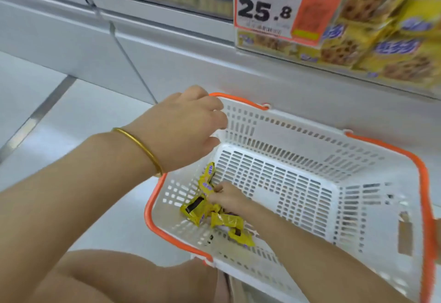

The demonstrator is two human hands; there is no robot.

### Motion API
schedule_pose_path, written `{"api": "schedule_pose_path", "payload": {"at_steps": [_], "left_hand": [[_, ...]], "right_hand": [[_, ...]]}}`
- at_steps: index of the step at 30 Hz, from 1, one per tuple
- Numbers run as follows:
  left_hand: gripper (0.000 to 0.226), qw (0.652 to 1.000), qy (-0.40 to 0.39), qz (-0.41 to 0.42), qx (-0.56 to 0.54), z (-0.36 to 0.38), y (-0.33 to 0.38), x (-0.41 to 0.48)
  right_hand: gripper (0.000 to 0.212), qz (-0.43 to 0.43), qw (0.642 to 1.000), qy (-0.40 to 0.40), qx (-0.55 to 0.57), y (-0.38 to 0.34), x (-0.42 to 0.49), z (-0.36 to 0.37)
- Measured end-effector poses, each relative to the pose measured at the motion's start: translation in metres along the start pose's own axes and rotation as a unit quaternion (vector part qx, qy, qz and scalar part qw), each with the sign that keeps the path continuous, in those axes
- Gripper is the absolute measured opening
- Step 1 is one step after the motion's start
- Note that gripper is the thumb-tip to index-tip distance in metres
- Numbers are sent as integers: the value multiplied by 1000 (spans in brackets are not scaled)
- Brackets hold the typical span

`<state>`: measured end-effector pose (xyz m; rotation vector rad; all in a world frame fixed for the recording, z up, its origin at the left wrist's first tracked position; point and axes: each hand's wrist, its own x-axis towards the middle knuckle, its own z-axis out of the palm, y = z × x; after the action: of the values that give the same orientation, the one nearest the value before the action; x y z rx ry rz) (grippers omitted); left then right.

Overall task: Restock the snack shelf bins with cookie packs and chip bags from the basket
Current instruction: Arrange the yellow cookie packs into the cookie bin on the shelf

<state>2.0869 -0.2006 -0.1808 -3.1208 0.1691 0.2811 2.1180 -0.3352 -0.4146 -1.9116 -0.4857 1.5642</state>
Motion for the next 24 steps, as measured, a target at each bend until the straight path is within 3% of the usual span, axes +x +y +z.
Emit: {"api": "schedule_pose_path", "payload": {"at_steps": [3, 5, 10, 14, 17, 18, 20, 22, 24], "left_hand": [[43, 999, -12, -30, -23, -5, 9, 8], [40, 994, -71, -55, -66, -9, 15, 17], [53, 968, -111, -78, -212, -32, 45, 43], [38, 966, -36, -32, -253, -61, 74, 63], [31, 941, 89, 11, -325, -85, 94, 79], [34, 925, 136, 23, -353, -93, 102, 84], [45, 893, 248, 43, -373, -106, 115, 92], [52, 889, 352, 46, -290, -113, 119, 98], [50, 902, 397, 54, -160, -116, 117, 105]], "right_hand": [[7, 13, 962, -80, 260, -12, -41, -44], [18, -43, 948, -91, 302, -20, -69, -72], [54, -164, 932, -45, 319, -47, -142, -117], [29, -253, 925, 65, 277, -62, -213, -139], [28, -332, 904, 241, 116, -74, -263, -159], [31, -348, 881, 317, 48, -79, -279, -167], [32, -368, 801, 467, -69, -93, -309, -185], [37, -368, 703, 591, -146, -111, -330, -199], [42, -314, 621, 684, -218, -128, -343, -216]]}}
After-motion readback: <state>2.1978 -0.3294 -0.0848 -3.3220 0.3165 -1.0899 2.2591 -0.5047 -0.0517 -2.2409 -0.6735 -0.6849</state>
